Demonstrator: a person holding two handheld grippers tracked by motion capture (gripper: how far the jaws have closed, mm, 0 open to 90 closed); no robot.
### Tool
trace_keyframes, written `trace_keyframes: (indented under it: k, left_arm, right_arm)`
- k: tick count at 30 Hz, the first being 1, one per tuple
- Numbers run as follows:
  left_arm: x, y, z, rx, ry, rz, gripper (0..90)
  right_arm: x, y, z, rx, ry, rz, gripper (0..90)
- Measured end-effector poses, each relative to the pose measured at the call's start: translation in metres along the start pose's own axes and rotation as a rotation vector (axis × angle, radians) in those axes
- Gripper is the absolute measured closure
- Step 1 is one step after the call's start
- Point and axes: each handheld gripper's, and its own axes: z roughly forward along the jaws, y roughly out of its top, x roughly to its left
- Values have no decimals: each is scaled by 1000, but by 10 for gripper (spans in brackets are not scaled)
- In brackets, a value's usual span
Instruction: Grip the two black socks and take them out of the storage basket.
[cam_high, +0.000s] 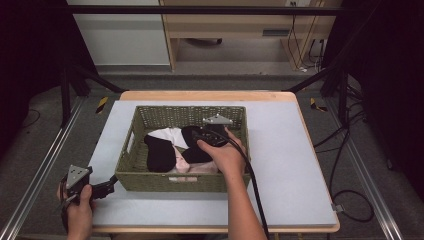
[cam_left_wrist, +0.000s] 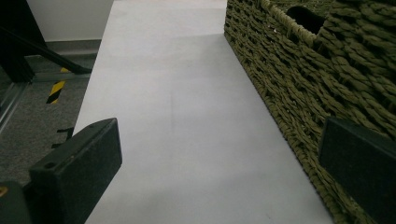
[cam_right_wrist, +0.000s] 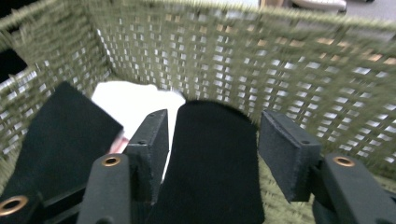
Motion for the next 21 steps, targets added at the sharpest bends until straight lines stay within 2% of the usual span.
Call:
trace_keyframes:
  k: [1,2,3,9,14,17,19,20,21]
  left_arm:
    - [0,0,0,0,0,0,0]
    - [0,0,0,0,0,1,0]
    - [0,0,0,0,0,1,0]
    - [0,0,0,0,-1,-2,0]
    - [1,0,0,-1,-2,-4,0]
    - [1,0,0,-1,-4,-5,0]
    - [1,0,0,0,-4,-5,0]
    - [1,0,0,0,-5,-4,0]
    - [1,0,0,0,-5,-4,0]
  right_arm:
    - [0,0,0,0,0,0,465]
    - [2,-3,4,70,-17,-12,500]
    - [3,-5,6,103,-21,-28,508]
    - [10,-8,14,178,31,-25,499]
    - [16,-12,19,256,68,-77,529]
    - [19,-18,24,309,39,-169,579]
    - [19,-26,28,384,-9,-285,651]
    - [19,-30,29,417,-19,-327,680]
    - [20,-30,29,419,-11,-332,746]
